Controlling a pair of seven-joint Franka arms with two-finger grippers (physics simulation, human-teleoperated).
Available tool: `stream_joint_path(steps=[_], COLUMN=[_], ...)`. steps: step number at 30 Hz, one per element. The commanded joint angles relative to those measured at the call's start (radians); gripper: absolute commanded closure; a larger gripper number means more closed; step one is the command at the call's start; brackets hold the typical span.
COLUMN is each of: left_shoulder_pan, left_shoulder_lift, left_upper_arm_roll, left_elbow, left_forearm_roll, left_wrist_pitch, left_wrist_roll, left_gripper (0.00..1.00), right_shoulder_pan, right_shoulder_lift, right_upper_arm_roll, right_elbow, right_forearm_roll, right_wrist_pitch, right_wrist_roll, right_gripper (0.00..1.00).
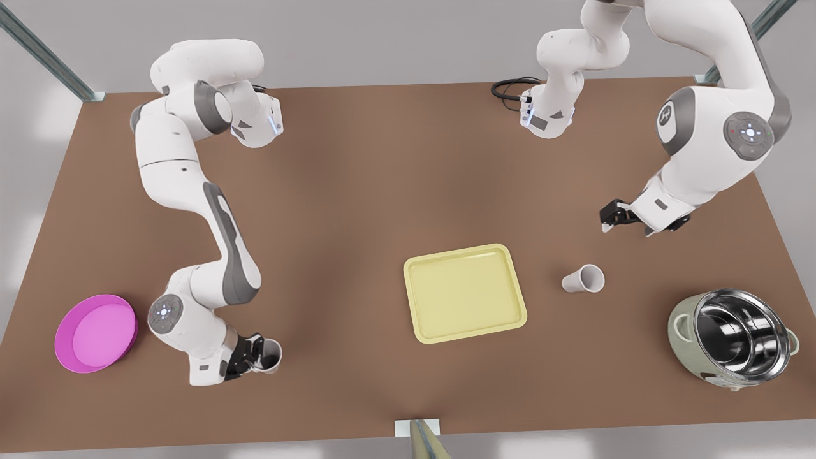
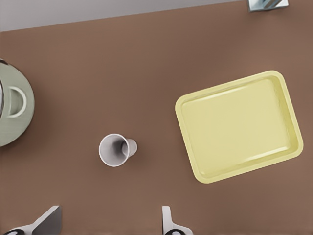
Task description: Use the left arm to pick up the white IKEA cup from the tray and place it on the middle-left position; use the right arm to pick up the white IKEA cup from the tray and place it on the middle-right position
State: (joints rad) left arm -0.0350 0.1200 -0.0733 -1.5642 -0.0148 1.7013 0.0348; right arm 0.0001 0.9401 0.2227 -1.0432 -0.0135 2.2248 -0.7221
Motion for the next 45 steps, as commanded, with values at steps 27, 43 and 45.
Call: stream_joint_path(steps=[27,43,45], left_shoulder_pan=[-0.006,-0.005,-0.005], left_shoulder_lift=[0.032,0.030,0.026], left_upper_arm_roll=[0.000,0.001,0.001], left_elbow=[0.023,0.024,0.026], left_forearm_roll=[-0.005,-0.004,-0.002], left_wrist_pitch=[0.001,-0.005,-0.009], left_wrist_roll=[-0.079,-0.075,-0.073], left_gripper=[0.00,0.00,0.00], right_shoulder_pan=[-0.032,-0.035,-0.115], right_shoulder_lift=[0.034,-0.409,-0.516], right_upper_arm_roll=[0.030,-0.032,-0.037], right_elbow=[-0.081,-0.072,-0.249], right_forearm_roll=[0.236,0.003,-0.065], right_wrist_pitch=[0.082,-0.843,-0.840], right_wrist_roll=[-0.304,0.750,0.788], right_gripper=[0.63,0.00,0.00])
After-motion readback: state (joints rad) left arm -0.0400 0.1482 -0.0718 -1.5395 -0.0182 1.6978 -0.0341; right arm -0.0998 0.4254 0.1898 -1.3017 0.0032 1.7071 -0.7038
